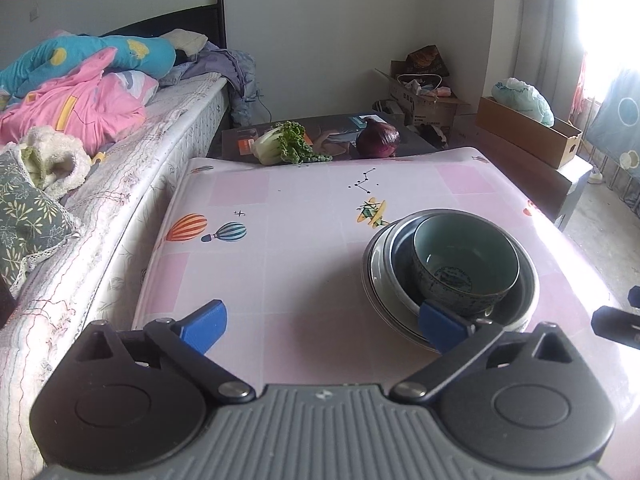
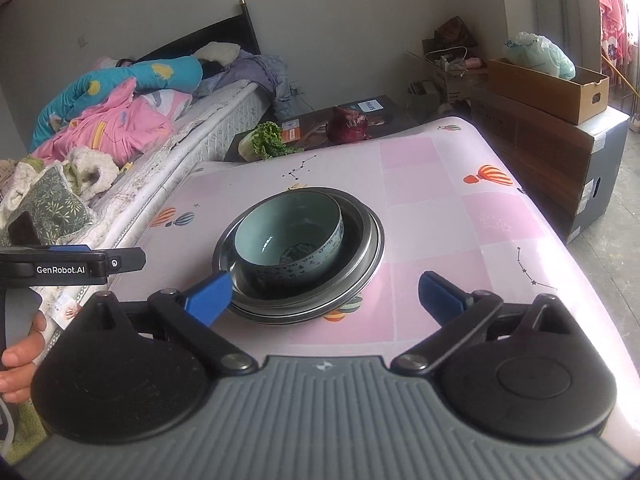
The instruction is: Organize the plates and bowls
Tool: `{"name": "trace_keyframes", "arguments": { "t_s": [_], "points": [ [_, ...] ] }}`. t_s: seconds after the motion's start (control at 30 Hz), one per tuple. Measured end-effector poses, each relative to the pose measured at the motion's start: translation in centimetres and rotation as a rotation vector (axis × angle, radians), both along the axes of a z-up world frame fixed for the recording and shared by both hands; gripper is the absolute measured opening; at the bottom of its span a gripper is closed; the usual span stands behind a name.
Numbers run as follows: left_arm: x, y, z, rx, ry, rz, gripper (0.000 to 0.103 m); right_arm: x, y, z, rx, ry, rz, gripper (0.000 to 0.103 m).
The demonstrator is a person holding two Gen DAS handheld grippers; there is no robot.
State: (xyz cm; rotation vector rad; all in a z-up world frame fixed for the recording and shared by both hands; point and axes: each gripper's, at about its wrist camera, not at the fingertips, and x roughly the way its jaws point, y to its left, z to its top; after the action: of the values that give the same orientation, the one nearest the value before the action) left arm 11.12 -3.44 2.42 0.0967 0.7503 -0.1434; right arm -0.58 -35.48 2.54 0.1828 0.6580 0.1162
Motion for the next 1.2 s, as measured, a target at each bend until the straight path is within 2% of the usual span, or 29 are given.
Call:
{"name": "trace_keyframes", "arguments": {
  "t_s": [0.17, 0.37, 0.57, 0.87, 1.03, 1.2],
  "points": [
    [-0.2, 0.1, 0.1, 0.054, 0.014, 0.060, 0.103, -0.7, 1.8, 0.6, -0.095, -0.018, 0.025, 0.102],
    [-0.2, 0.9, -0.1, 0.027, 0.061, 0.075, 0.103, -0.7, 3.0, 0.8, -0.128, -0.001, 0.036, 0.102],
    [-0.2, 0.8, -0.7, 0.029, 0.084, 0.068, 0.103, -0.2, 3.2, 0.2, -0.133, 0.037, 0.018, 0.102],
    [-0.1, 0.5, -0.5, 0.060, 0.077, 0.075, 0.103, 1.0, 3.4, -1.4, -0.251, 0.081, -0.066, 0.102],
    [-0.8, 0.7, 0.8, 0.025, 0.067, 0.059, 0.103, 1.8, 3.6, -2.0, -0.302, 0.103, -0.118, 0.102],
    [-2.0, -0.2, 1.4, -0.027, 0.089, 0.037, 0.103, 2.4, 3.6, -2.1, -0.287, 0.114, -0.145, 0.102]
  ]
}}
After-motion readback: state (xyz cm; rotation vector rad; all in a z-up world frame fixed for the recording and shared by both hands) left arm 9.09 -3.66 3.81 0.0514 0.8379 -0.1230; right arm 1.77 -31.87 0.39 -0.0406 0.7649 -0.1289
